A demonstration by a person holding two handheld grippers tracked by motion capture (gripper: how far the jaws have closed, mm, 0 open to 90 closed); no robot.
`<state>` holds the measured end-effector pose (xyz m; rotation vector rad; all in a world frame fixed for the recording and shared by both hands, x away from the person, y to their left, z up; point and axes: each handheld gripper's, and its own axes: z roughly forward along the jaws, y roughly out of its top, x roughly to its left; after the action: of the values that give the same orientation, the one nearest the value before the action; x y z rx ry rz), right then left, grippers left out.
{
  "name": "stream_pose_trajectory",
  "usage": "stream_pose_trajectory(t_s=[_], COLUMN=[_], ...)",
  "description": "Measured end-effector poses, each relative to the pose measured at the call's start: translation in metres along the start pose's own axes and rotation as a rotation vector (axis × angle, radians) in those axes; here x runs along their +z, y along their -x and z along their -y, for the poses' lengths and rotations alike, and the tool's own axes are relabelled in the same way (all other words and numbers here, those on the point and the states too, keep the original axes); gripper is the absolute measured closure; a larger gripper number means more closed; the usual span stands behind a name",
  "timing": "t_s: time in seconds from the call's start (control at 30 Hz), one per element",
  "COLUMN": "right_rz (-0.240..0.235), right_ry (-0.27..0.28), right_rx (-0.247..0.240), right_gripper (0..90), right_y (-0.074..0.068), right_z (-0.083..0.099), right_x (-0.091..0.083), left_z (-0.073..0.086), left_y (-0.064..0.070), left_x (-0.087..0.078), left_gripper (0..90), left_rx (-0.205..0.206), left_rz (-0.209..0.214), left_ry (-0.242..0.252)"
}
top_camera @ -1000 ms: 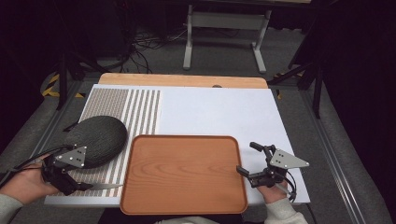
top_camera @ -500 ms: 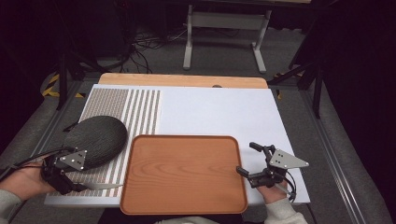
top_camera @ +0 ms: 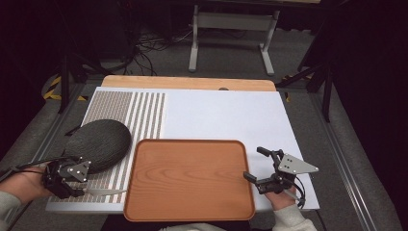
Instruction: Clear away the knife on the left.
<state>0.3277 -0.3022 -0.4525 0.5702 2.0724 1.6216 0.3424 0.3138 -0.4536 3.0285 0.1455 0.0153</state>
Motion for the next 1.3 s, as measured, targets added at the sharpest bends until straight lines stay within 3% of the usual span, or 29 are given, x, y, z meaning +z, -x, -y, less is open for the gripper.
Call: stream_pose_trajectory(t_s=[0.2,0.37,0.47,0.73,0.87,1.0,1.17,1.3], right_rz=[-0.002,-0.003,-0.002,-0.003,-0.006,-0.006,-0.006,-0.002], right_ry=[0.005,0.005,0.004,0.005,0.006,0.006,0.006,0.007], right_rx=[0.0,0.0,0.001,0.001,0.003,0.003,0.003,0.004], right_gripper=[2.3,2.3,2.3,2.3,2.3,2.3,2.3,2.3], right_y=[0.0,0.0,0.0,0.0,0.0,0.0,0.0,0.0], right_z=[0.0,0.0,0.0,0.0,0.001,0.0,0.0,0.0], right_x=[-0.001,-0.001,-0.001,-0.002,-0.002,-0.002,-0.001,-0.002], left_z=[-0.001,-0.003,-0.006,-0.01,-0.01,-0.008,-0.008,-0.006], left_y=[0.0,-0.001,0.003,0.007,0.007,0.008,0.008,0.009], left_x=[0.003,0.005,0.006,0.007,0.007,0.007,0.005,0.001], left_gripper=[63.2,74.1,78.5,79.9,80.0,80.2,80.2,80.2], left_rx=[0.015,0.065,0.109,0.151,0.15,0.146,0.127,0.112], left_rz=[-0.003,0.0,-0.029,-0.048,-0.049,-0.058,-0.05,-0.06], left_ry=[-0.056,-0.08,-0.112,-0.141,-0.144,-0.116,-0.128,-0.105])
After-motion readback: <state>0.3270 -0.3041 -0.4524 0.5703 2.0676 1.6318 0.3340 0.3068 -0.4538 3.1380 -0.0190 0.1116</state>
